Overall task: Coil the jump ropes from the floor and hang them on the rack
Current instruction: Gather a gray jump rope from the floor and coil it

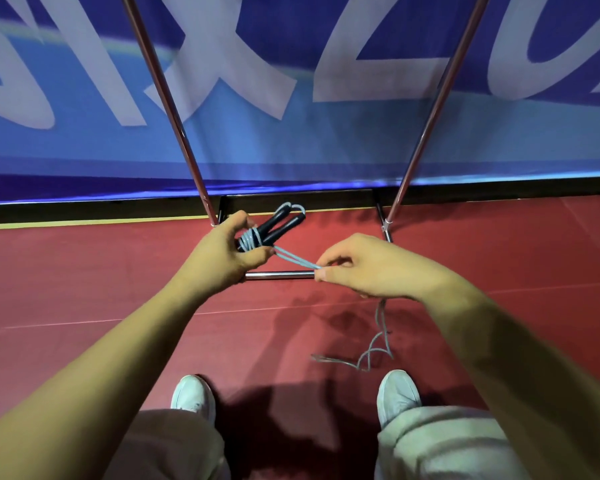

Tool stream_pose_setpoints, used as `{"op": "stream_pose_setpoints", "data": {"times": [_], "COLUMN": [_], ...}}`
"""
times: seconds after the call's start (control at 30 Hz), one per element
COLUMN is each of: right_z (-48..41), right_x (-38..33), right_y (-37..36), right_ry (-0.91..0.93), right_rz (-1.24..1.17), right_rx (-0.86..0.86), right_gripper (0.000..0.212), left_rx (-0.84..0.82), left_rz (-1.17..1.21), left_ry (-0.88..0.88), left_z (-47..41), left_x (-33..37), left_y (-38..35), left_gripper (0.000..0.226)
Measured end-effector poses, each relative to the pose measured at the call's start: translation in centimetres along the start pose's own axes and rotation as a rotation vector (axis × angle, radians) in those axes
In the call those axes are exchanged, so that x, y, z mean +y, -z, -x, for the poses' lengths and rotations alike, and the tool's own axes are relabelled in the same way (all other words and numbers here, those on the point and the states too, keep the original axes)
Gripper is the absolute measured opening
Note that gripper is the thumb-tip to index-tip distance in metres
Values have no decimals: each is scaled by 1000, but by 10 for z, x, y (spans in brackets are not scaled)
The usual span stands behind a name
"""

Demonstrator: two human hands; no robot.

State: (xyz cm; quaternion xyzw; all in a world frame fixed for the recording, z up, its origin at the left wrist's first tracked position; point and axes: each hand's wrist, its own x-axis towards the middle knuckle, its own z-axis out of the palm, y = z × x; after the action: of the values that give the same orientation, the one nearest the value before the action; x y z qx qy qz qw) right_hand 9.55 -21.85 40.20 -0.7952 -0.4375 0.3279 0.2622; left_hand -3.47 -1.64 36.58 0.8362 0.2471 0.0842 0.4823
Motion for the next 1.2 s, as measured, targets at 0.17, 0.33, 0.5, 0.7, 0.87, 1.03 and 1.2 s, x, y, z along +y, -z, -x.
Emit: {"op": "stream_pose_setpoints", "data": {"times": [0.17,0.33,0.5,0.7,0.87,1.03,1.2], "right_z": [-3,-4,-1,-3,-3,-8,-6], "right_x": [-18,-15,-6,17,21,9,13], "right_y": [-13,-7,8,17,12,8,9], "right_ry": [146,167,141,52,-78,-24,-2], "right_rz": [140,142,38,-145,-254,-138,-42], "right_rx": [31,134,258,193,2,25,49], "right_gripper": [21,16,8,10,27,24,13], "left_rx": [-107,-304,-319,-493,-238,-52,35], "left_rz": [-696,-768,-667,74,387,506,527], "left_ry": [-112,-158,-340,-304,-161,-15,107], "left_z": [10,23,30,31,25,22,15], "left_x": [-4,11,26,33,36,38,35], "left_y": [-19,-38,-34,-25,-22,-18,-12], "left_gripper": [36,50,39,17,24,36,12]}}
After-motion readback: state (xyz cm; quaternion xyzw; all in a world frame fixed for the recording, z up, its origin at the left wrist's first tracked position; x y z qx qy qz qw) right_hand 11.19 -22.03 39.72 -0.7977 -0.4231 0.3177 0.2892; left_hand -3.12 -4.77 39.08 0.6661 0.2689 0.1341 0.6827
